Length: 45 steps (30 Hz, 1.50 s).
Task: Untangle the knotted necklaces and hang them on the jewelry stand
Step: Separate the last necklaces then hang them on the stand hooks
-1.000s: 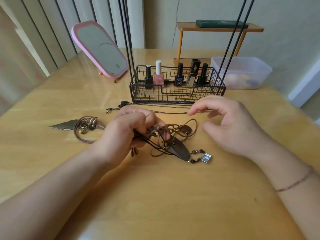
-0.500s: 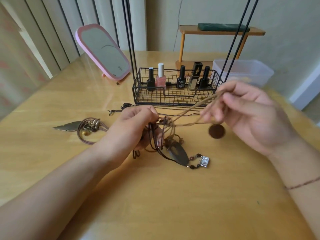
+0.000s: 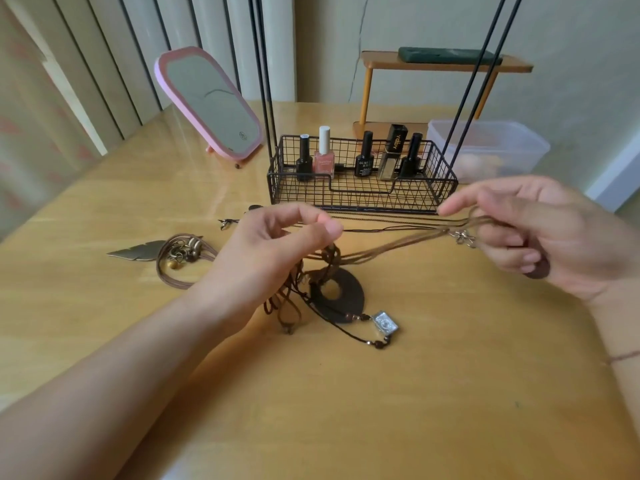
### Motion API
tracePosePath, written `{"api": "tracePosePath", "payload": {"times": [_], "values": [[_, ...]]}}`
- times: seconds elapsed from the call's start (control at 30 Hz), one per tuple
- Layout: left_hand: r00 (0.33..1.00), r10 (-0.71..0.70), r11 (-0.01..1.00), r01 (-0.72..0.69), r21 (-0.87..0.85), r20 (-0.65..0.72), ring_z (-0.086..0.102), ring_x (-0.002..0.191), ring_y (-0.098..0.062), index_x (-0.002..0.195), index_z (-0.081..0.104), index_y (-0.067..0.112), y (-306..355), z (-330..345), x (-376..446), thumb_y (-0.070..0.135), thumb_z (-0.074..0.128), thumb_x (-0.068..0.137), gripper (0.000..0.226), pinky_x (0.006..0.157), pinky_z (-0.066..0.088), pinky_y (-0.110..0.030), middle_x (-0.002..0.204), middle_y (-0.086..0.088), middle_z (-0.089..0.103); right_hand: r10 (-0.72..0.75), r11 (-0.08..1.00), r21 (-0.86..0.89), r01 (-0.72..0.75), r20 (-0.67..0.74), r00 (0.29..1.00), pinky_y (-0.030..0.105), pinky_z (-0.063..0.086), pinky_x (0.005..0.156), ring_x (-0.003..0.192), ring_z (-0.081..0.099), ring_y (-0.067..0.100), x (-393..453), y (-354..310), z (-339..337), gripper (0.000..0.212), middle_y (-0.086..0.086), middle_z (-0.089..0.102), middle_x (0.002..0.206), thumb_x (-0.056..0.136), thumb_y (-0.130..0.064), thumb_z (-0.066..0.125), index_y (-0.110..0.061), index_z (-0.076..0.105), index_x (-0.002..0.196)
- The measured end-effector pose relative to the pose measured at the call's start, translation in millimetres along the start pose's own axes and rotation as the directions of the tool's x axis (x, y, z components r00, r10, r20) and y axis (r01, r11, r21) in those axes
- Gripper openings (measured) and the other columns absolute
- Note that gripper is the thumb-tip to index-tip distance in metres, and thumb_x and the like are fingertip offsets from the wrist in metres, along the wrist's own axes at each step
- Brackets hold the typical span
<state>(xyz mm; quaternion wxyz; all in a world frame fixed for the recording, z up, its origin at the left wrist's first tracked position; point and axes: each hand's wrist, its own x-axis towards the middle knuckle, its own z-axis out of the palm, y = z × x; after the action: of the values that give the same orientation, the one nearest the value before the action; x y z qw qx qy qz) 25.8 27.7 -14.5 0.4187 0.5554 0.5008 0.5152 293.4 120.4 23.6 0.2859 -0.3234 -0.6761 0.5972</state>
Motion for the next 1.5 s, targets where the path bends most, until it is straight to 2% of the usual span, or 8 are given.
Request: {"api": "tracePosePath", "payload": {"times": [0.17, 0.37, 0.63, 0.8, 0.9, 1.07, 1.27, 1.5], "values": [[1.0, -0.017, 0.986, 0.016, 0.164, 0.002, 0.049, 0.07, -0.026, 0.074, 0.075, 0.014, -0.7, 1.0, -1.6, 0.049, 0.083, 0.066, 0.037, 0.07, 0.04, -0.032, 0.084, -0.032, 0.064, 0.027, 0.989, -0.134, -0.065, -0.268, 0.963, 0.013, 0.024, 0.036, 0.032, 0.027, 0.01, 1.3, -1.3, -9.2, 0.062, 0.008, 0.045, 0.048, 0.085, -0.063, 0.048, -0.008, 0.075, 0.096], [0.999, -0.006, 0.973, 0.013, 0.229, -0.031, 0.042, 0.055, -0.007, 0.07, 0.066, 0.01, -0.8, 5.8, -1.5, 0.029, 0.071, 0.084, 0.025, 0.053, 0.036, -0.013, 0.06, 0.003, 0.054, -0.165, 0.923, -0.378, 0.066, -0.236, 0.958, 0.016, 0.03, 0.045, 0.046, 0.035, 0.013, 0.1, -0.6, -3.7, 0.043, 0.005, 0.041, 0.048, 0.081, -0.055, 0.064, -0.013, 0.077, 0.079], [0.998, 0.027, 0.888, -0.049, 0.457, 0.053, 0.049, 0.05, -0.024, 0.074, 0.057, 0.019, -12.3, 8.3, -5.1, 0.047, 0.08, 0.076, 0.036, 0.044, 0.043, -0.032, 0.062, 0.001, 0.066, -0.212, 0.811, -0.572, 0.124, -0.09, 0.973, 0.009, 0.04, 0.056, 0.05, 0.051, 0.002, 4.0, 5.6, 1.9, 0.017, -0.012, 0.06, 0.053, 0.082, -0.04, 0.074, -0.026, 0.072, 0.072], [0.989, 0.141, 0.76, -0.129, 0.637, 0.031, 0.058, 0.078, -0.004, 0.077, 0.062, 0.033, -12.2, 17.5, -5.4, 0.07, 0.069, 0.067, 0.039, 0.068, 0.048, -0.03, 0.088, 0.016, 0.06, -0.394, 0.849, -0.376, 0.37, 0.015, 0.919, 0.018, 0.046, 0.058, 0.061, 0.051, 0.006, 5.6, 8.0, 17.0, 0.034, -0.001, 0.056, 0.067, 0.085, -0.064, 0.062, -0.031, 0.065, 0.078], [0.986, 0.134, 0.779, -0.166, 0.604, 0.099, 0.056, 0.07, 0.003, 0.092, 0.067, 0.036, -11.3, 22.8, -6.6, 0.061, 0.068, 0.079, 0.028, 0.065, 0.044, -0.023, 0.084, 0.021, 0.066, -0.434, 0.868, -0.253, 0.427, 0.031, 0.901, 0.026, 0.046, 0.054, 0.056, 0.047, 0.018, 6.6, 9.9, 29.7, 0.035, 0.009, 0.049, 0.068, 0.086, -0.058, 0.064, -0.024, 0.062, 0.078], [0.963, 0.149, 0.835, -0.243, 0.493, 0.223, 0.054, 0.06, 0.006, 0.095, 0.074, 0.03, -10.8, 23.6, -7.4, 0.047, 0.071, 0.085, 0.02, 0.062, 0.043, -0.014, 0.077, 0.017, 0.069, -0.413, 0.9, -0.179, 0.398, -0.056, 0.909, 0.045, 0.035, 0.049, 0.052, 0.044, 0.021, 7.1, 11.1, 31.0, 0.034, 0.0, 0.048, 0.057, 0.081, -0.059, 0.07, -0.026, 0.066, 0.079], [0.942, 0.217, 0.779, -0.326, 0.535, 0.258, 0.064, 0.076, -0.005, 0.088, 0.075, 0.029, -14.2, 26.1, -7.1, 0.044, 0.068, 0.088, 0.017, 0.07, 0.053, -0.028, 0.079, 0.017, 0.068, -0.394, 0.906, -0.208, 0.369, -0.095, 0.914, 0.035, 0.034, 0.049, 0.049, 0.038, 0.019, 5.8, 7.9, 32.6, 0.03, -0.007, 0.046, 0.053, 0.083, -0.057, 0.07, -0.028, 0.069, 0.077], [0.963, 0.249, 0.879, -0.268, 0.394, 0.1, 0.051, 0.049, -0.016, 0.081, 0.072, 0.028, -9.6, 18.8, -7.1, 0.037, 0.063, 0.095, 0.019, 0.05, 0.041, -0.021, 0.073, 0.017, 0.068, -0.252, 0.894, -0.436, 0.101, -0.303, 0.919, 0.02, 0.025, 0.045, 0.044, 0.025, 0.009, 9.9, 13.1, 16.4, 0.04, -0.011, 0.034, 0.043, 0.087, -0.044, 0.066, -0.01, 0.06, 0.067]]}}
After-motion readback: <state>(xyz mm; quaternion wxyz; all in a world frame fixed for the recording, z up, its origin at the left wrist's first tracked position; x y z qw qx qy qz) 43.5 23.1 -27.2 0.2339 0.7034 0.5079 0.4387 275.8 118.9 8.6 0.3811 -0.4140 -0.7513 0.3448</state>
